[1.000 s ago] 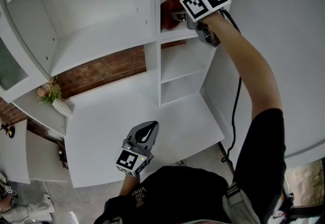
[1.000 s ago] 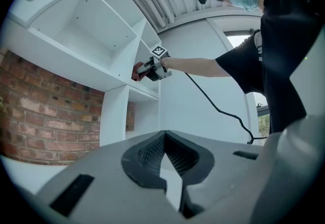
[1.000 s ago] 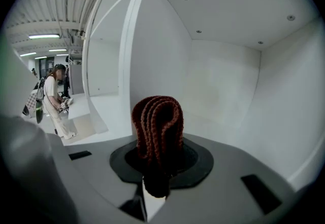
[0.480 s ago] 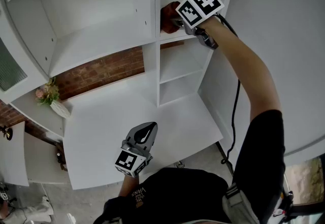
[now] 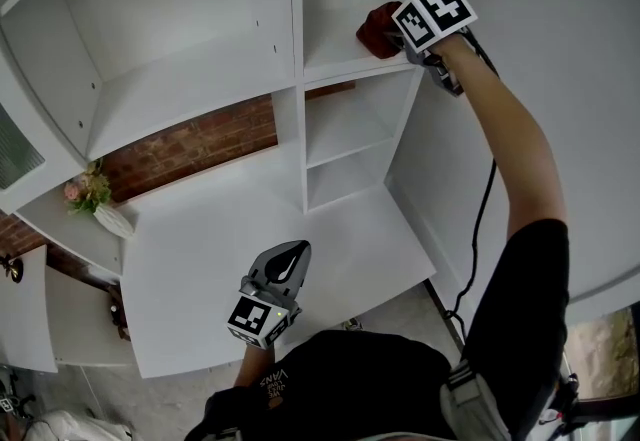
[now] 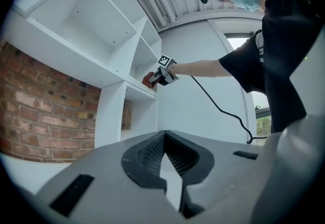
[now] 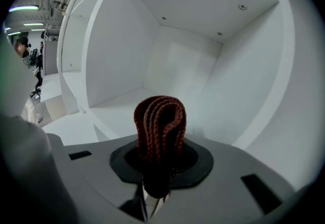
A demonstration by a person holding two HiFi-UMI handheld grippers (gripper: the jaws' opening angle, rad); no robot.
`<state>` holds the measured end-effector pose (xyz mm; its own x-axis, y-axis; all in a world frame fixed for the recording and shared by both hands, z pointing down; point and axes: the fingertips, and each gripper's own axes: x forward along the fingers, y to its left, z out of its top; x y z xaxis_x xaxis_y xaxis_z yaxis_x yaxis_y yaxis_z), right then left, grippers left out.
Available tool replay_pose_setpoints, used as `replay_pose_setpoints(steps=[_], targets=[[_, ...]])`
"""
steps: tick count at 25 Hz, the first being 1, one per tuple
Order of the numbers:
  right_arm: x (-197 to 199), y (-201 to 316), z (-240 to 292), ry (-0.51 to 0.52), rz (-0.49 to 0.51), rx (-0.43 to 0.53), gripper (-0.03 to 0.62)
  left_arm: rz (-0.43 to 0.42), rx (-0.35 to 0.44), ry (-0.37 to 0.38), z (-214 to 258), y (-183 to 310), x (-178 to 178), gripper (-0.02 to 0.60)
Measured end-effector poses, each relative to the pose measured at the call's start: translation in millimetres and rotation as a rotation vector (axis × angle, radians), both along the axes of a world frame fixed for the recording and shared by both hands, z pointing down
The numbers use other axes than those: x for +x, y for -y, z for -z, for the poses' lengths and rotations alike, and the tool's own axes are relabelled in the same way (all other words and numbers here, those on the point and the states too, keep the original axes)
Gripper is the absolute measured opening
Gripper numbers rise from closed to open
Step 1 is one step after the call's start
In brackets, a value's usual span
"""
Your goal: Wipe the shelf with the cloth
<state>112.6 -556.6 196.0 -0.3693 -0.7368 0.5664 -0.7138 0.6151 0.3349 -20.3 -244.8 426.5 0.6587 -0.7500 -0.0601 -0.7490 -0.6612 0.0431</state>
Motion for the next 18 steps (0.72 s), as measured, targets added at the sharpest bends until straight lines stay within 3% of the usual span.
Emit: replay_pose_setpoints(steps=[4,8,10,14,18], targets=[[36,7,5,-0.029,-0.068,0.036,0.071,-0.019,0.000,0.000,0,6,11,0.005],[60,7,10,-0.218,-0.110,0.140,0.069,-0.038,0.002,0.003,-1,10,19,0.005],[62,8,11,-0.262,-0.109,0.163,0.069,-0.044,0.008,0.002,0,13,23,0.005],[60,6,11,-0.268,-0.094,0.184,0.071,-0.052,0.010,0.000,2,14,30,0.005],[57,2,11,-0.200,-0.082,0.196,0.069,-0.046,0.008,0.010,2,13,25,0.005]])
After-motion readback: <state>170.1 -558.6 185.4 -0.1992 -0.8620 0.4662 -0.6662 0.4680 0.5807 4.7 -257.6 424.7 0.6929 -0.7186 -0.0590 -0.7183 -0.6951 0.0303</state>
